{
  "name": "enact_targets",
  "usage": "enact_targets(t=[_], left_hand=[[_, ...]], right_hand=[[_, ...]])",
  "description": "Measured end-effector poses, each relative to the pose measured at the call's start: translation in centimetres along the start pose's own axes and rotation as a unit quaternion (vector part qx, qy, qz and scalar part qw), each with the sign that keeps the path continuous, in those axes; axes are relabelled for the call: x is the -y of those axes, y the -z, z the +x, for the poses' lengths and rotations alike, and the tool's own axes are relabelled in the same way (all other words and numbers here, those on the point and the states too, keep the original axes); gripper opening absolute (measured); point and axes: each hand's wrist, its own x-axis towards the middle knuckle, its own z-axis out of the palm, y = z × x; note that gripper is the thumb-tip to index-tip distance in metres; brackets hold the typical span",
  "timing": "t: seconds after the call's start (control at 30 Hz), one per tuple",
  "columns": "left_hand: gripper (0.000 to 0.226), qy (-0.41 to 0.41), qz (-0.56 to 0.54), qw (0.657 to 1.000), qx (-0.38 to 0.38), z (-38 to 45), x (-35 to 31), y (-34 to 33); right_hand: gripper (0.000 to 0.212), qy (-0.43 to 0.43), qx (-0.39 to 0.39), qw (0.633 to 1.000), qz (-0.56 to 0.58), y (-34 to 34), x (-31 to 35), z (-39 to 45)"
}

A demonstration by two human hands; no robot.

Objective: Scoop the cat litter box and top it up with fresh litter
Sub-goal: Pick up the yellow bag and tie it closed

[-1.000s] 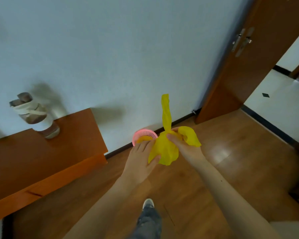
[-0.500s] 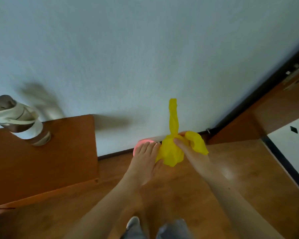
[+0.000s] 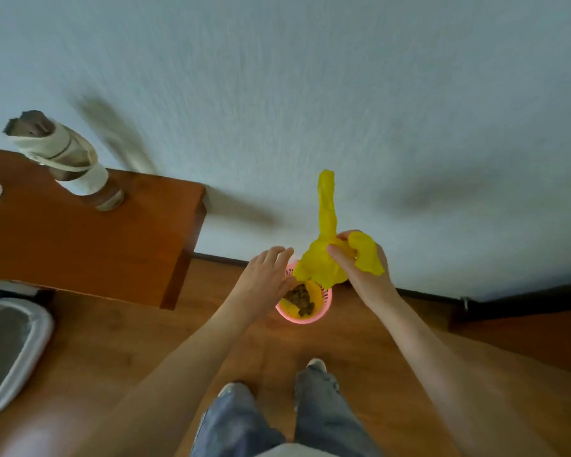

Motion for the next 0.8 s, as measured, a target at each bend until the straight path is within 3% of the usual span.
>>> enact_targets(t=[0.17, 0.43, 0.8], left_hand=[[0.052, 0.053, -0.039, 0.998, -0.004, 2.4, -2.1, -0.4], [0.053, 0.058, -0.098, 0.993, 0.034, 6.7, -0.6, -4.8], [0.038, 0.051, -0.146, 0.986, 0.052, 13.6, 4.8, -16.7]], right_hand=[[0.011, -0.011, 0.047, 0.999, -0.017, 1.3, -2.0, 3.2], [0.017, -0.042, 0.064, 0.997, 0.021, -0.6, -6.5, 5.8], [0.021, -0.086, 0.05, 0.995, 0.032, -7.7, -20.5, 9.9]])
